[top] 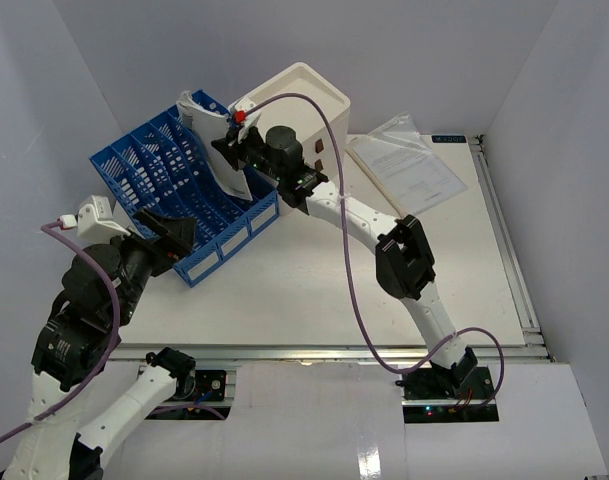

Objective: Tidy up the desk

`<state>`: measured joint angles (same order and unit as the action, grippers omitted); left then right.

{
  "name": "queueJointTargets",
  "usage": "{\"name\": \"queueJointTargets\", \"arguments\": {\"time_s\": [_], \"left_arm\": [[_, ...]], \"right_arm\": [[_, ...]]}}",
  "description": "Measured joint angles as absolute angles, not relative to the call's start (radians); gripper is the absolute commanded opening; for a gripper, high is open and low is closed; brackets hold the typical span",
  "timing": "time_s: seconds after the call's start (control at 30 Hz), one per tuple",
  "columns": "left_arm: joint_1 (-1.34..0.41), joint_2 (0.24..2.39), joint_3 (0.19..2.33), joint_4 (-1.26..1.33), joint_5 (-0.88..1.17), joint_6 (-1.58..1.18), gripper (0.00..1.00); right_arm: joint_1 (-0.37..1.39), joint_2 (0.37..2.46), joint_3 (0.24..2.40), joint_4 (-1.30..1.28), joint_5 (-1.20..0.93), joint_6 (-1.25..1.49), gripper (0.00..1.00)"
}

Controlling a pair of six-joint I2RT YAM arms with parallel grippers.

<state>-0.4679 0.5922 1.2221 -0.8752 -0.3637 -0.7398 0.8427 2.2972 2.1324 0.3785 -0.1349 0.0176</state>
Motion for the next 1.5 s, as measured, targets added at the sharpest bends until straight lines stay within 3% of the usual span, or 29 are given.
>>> {"name": "queueJointTargets", "arguments": {"time_s": [0.17,0.23,0.3,0.33,0.4,0.53,0.73,0.87,1.1,1.23,1.5], "left_arm": [[-0.468,0.592,1.221,-0.875,-0.353,-0.751,0.98],[-0.468,0.592,1.219,-0.875,-0.35,-0.754,0.98],[-0.468,0.592,1.215,-0.875,-0.348,-0.758,0.98],[-0.468,0.592,1.212,-0.875,-0.347,-0.759,0.98],[-0.468,0.591,1.201,-0.874,-0.345,-0.76,0.98],[-0.468,0.587,1.169,-0.867,-0.331,-0.755,0.98],[-0.468,0.537,1.082,-0.794,-0.275,-0.692,0.98],[-0.468,0.52,1.015,-0.722,-0.194,-0.645,0.98],[-0.467,0.564,0.878,-0.54,0.045,-0.607,0.98],[-0.467,0.624,0.785,-0.423,0.179,-0.615,0.98],[-0.467,0.704,0.623,-0.222,0.331,-0.695,0.98]], "right_arm": [[0.831,2.345,2.109,0.459,-0.115,0.062,0.08],[0.83,2.356,2.087,0.489,-0.121,0.078,0.14],[0.831,2.363,2.06,0.516,-0.137,0.084,0.37],[0.831,2.365,2.046,0.53,-0.147,0.085,0.6],[0.831,2.366,2.021,0.562,-0.174,0.086,0.93],[0.818,2.363,1.997,0.596,-0.315,0.06,0.9],[0.77,2.27,2.025,0.309,-0.562,-0.073,0.9],[0.719,1.99,1.886,0.106,-0.609,-0.16,0.9],[0.516,1.481,1.459,0.031,-0.541,-0.246,0.9],[0.37,1.53,1.415,-0.069,-0.362,-0.26,0.9],[0.262,1.98,1.534,-0.386,-0.043,-0.375,0.94]]}}
